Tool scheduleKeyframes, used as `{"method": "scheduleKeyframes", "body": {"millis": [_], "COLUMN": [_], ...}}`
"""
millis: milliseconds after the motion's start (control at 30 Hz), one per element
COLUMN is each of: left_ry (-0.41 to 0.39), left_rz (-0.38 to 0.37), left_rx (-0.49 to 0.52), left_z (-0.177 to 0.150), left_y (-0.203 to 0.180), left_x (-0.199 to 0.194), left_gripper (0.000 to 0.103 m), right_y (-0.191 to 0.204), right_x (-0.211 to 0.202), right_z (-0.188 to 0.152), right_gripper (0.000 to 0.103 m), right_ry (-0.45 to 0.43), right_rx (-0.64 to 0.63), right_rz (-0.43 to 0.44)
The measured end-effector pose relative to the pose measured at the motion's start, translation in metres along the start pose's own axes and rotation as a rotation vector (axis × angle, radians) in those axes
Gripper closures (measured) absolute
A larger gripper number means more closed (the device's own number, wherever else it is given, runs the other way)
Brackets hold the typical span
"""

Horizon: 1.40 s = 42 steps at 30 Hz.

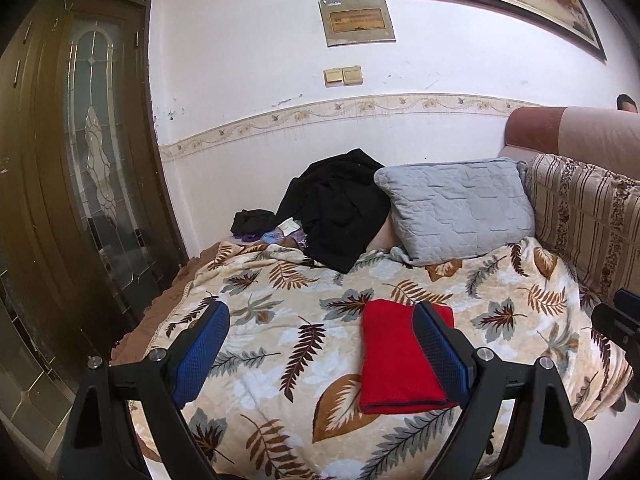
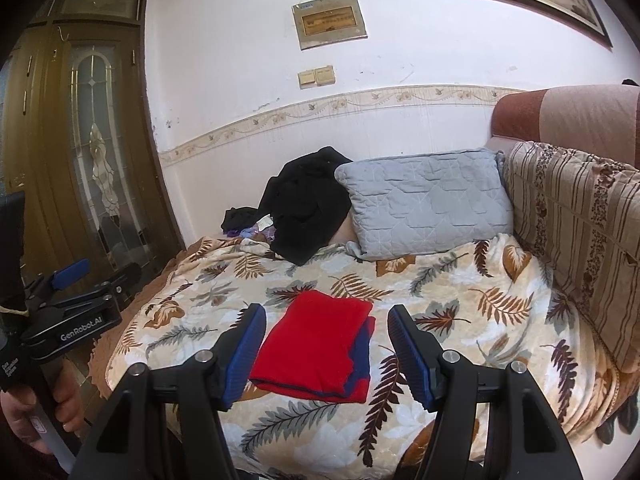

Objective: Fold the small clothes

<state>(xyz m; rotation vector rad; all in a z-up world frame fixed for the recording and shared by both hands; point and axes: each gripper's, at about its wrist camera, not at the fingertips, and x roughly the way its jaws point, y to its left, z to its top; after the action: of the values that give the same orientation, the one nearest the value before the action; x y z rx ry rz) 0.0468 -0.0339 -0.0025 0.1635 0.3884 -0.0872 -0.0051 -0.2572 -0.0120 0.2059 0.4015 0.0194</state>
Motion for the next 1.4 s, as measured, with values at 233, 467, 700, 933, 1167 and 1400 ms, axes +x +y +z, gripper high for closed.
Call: {"method": "scheduleKeyframes", "body": {"millis": [233, 467, 700, 933, 1167, 1400], "left_ry": [0.025, 0.038, 0.037, 0.053, 0.072, 0.044], "left_rz": [-0.004, -0.005, -0.026, -0.08, -0.11, -0.188], "left_rx": [-0.024, -0.019, -0.019, -0.009, -0.006, -0.043], "left_z": [-0.002, -0.004, -0.002, -0.001, 0.003, 0.015], "left_y": [0.007, 0.008, 0.007, 0.001, -0.005, -0.007], "left_x": [0.006, 0.011, 0.015, 0.024, 0.035, 0.044], "left_gripper": [0.01, 0.01, 0.01, 0.01, 0.01, 0.01], "right_y": [0.012, 0.024, 0.026, 0.022, 0.018, 0.013], "right_x": [0.006, 0.013, 0.019, 0.027, 0.041, 0.059], "right_z": [-0.003, -0.005, -0.003, 0.001, 0.008, 0.02], "right_gripper": [0.035, 0.035, 0.035, 0.035, 0.035, 0.035], "right_ry": [0.018, 0.035, 0.041, 0.049, 0.058, 0.063], "right_rx": [-0.03, -0.059, -0.067, -0.061, -0.061, -0.069], "right_rz": [0.033, 0.041, 0.028, 0.014, 0.005, -0.006]}}
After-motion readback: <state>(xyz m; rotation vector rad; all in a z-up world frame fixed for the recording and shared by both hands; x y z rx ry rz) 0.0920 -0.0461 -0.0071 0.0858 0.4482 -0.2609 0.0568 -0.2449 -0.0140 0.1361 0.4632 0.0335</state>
